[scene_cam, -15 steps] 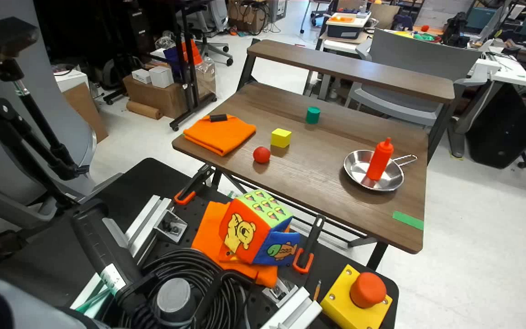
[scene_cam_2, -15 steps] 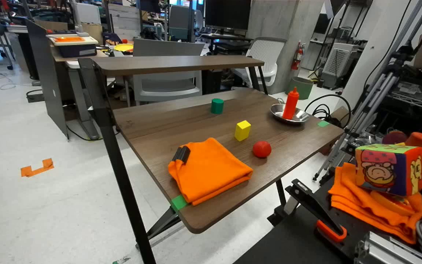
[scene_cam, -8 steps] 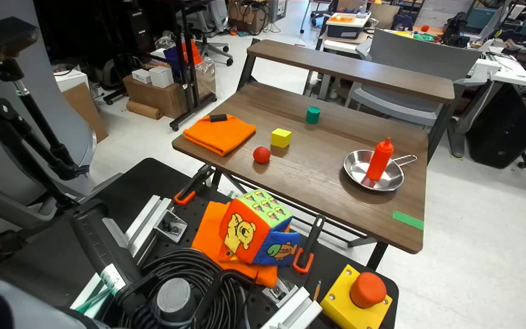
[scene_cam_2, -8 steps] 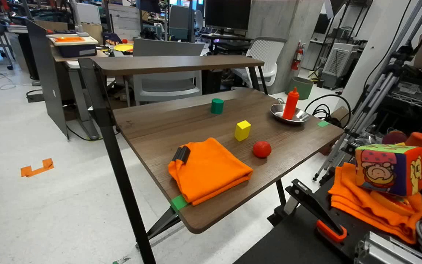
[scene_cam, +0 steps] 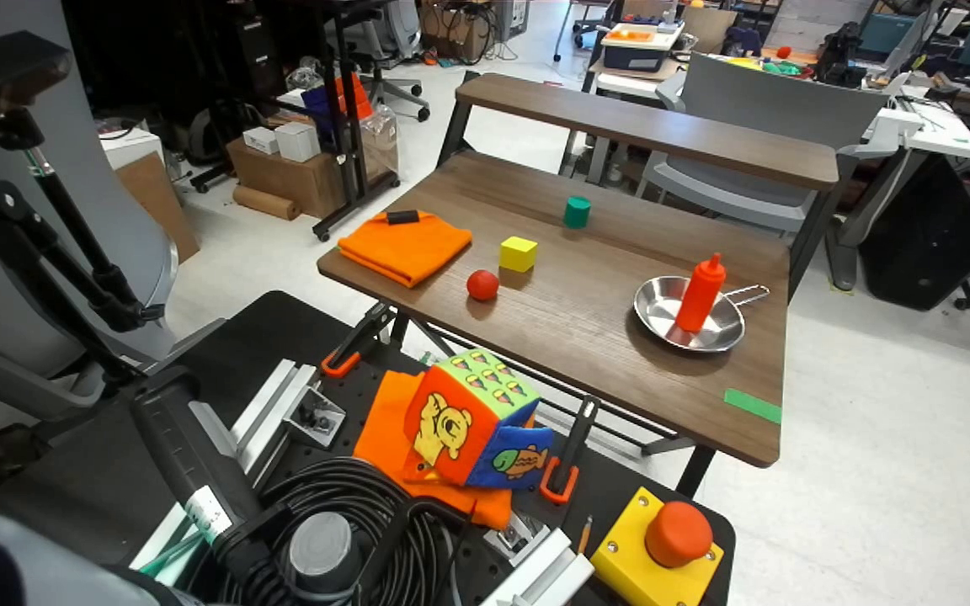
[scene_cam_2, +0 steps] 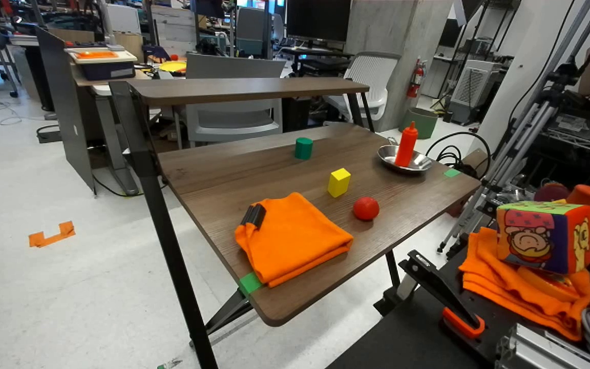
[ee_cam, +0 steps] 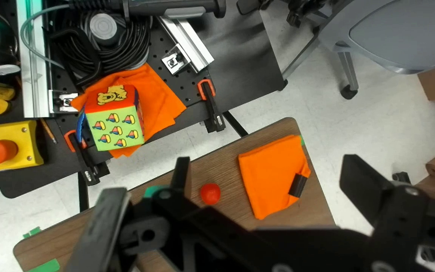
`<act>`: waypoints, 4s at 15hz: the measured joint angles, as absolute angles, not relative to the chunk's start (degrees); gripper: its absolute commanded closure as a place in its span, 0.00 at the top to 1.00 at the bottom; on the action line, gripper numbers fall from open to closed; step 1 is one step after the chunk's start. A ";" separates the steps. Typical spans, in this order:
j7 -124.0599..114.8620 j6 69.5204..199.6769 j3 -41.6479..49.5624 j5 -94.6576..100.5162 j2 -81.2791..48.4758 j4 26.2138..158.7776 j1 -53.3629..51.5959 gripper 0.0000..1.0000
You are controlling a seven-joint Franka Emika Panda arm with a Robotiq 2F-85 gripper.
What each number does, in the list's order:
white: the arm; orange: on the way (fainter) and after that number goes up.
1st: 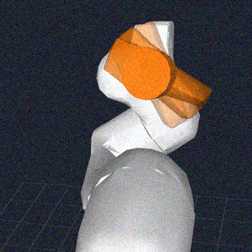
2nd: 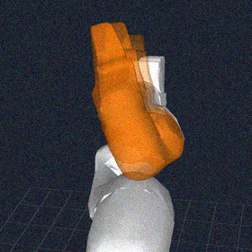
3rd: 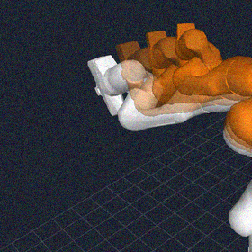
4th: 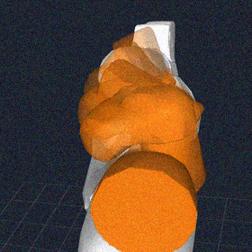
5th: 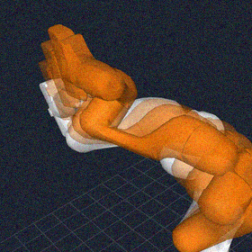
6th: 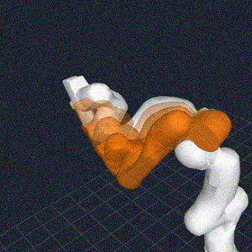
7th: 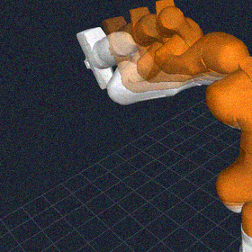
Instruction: Move the yellow block forward
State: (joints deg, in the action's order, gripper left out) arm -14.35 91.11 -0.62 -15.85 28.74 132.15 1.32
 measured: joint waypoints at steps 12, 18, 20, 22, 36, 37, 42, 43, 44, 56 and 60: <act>-21.45 109.71 -5.32 1.99 -5.37 119.45 -1.10 1.00; -24.00 119.25 -4.62 4.06 -18.89 112.21 -4.11 1.00; -24.24 122.02 -4.09 4.06 -22.09 110.72 -5.11 1.00; -25.08 124.91 -3.23 4.38 -24.82 109.63 -6.36 1.00; -29.25 129.12 3.27 7.91 -39.53 103.18 -13.59 1.00; -29.25 129.12 3.46 7.91 -39.92 103.09 -13.74 1.00; -29.28 128.94 3.97 7.91 -41.67 102.65 -13.97 0.58; -29.37 128.91 4.02 7.91 -41.94 102.40 -13.97 0.51; -29.47 128.85 4.08 7.86 -42.08 102.19 -13.96 0.42; -30.03 116.81 2.70 -4.76 -42.12 85.86 -10.19 0.18; -32.74 113.90 1.66 -6.68 -46.20 75.85 -10.06 0.18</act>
